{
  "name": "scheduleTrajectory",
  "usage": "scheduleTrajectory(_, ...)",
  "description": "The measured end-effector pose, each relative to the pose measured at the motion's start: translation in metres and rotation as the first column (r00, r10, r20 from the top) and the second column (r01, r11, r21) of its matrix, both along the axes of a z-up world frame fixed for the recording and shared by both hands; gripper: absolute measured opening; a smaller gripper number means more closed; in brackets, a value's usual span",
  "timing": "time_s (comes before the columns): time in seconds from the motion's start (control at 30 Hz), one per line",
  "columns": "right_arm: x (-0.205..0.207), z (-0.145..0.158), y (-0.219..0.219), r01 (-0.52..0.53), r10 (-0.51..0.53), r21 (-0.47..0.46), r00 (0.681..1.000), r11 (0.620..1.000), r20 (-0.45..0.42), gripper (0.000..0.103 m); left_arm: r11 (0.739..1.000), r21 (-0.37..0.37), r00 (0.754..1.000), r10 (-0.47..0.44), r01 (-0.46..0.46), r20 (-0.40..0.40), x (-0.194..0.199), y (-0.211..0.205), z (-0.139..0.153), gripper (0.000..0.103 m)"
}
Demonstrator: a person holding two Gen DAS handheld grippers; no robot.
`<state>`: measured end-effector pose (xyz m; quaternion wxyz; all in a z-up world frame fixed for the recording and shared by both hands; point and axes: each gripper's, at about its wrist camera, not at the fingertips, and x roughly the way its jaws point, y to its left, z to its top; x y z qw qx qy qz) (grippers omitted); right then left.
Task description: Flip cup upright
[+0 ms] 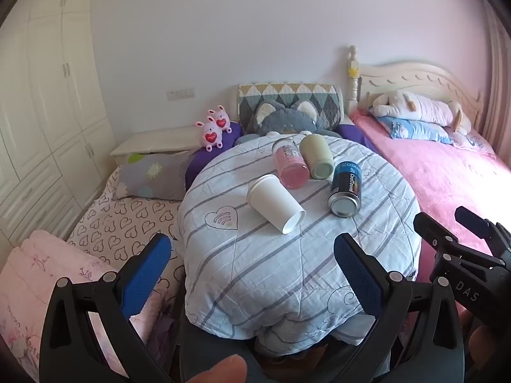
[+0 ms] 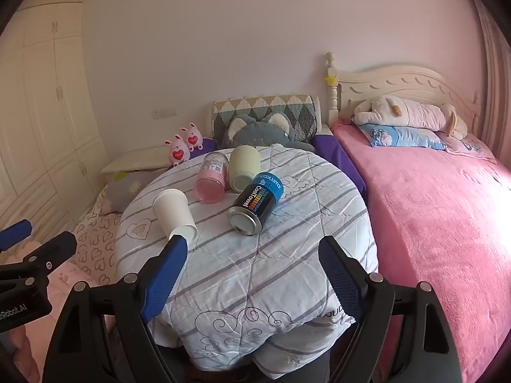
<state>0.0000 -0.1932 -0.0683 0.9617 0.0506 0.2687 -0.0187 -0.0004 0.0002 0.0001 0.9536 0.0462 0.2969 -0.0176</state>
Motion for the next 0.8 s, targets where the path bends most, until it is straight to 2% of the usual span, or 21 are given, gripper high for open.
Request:
scheduleTrajectory(0.53,-0.003,0.000,0.009,-0.020,0.020,-0.016,1.000,1.000,0.000,0.085,1.000,-0.005,1.000,-0.002,0.002,-0.009,0.000,0.001,0.000,0.103)
scheduleTrajectory(0.8,-0.002,0.000,0.011,-0.020,0.020,-0.020,1.000,1.000,-0.005,0.085,1.000,-0.006,1.000,0.001,-0.001,-0.017,0.004,0.012,-0.011,0.103)
